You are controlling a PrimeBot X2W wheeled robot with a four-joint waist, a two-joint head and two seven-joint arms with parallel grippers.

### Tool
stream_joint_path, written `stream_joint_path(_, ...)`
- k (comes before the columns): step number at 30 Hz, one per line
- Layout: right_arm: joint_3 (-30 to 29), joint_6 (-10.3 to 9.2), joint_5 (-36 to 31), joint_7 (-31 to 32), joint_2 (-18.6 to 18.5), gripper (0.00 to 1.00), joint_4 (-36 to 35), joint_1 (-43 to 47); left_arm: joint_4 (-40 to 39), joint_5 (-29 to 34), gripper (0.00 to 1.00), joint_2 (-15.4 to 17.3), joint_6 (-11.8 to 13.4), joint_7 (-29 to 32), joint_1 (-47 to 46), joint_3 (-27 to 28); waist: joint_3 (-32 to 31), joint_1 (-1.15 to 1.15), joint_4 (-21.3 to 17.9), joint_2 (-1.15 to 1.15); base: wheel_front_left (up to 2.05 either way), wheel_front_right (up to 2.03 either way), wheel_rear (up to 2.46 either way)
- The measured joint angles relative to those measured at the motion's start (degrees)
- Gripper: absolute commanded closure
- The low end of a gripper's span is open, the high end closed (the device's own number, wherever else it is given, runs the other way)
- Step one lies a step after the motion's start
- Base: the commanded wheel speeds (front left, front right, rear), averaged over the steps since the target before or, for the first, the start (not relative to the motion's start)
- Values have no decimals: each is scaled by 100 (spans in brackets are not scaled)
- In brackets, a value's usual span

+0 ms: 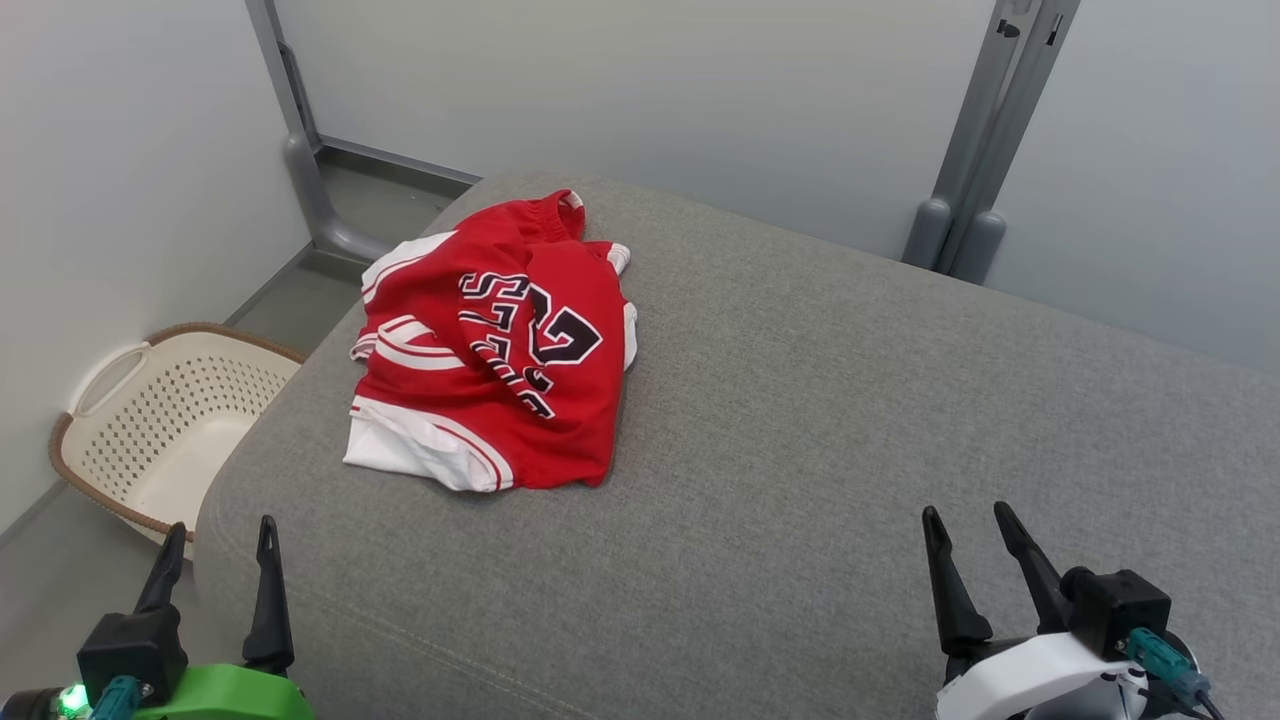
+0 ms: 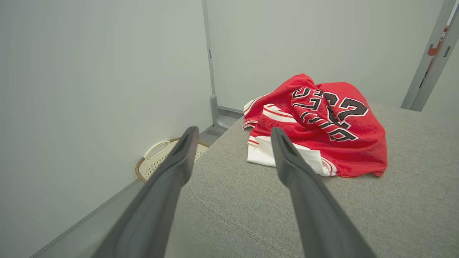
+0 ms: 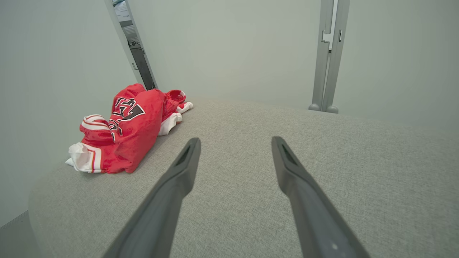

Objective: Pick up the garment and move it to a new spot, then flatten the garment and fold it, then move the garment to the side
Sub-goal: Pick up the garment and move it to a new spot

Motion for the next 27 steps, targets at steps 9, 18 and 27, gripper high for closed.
stream_joint_path(9, 24, 0, -3, -1, 1, 0, 11, -11, 87, -80, 0, 8, 12, -15, -75, -20, 57, 0, -79, 0, 0, 0, 0)
stream_joint_path(18, -45, 0, -218, 105, 2, 0, -80, -187, 297, -311, 0, 171, -210, -68, -1095, 51, 279, 0, -390, 0, 0, 0, 0)
stream_joint_path(27, -312, 1, -439, 169, 3, 0, -294, -494, 603, -445, 0, 516, -405, -81, -2630, 204, 727, 0, -1004, 0, 0, 0, 0)
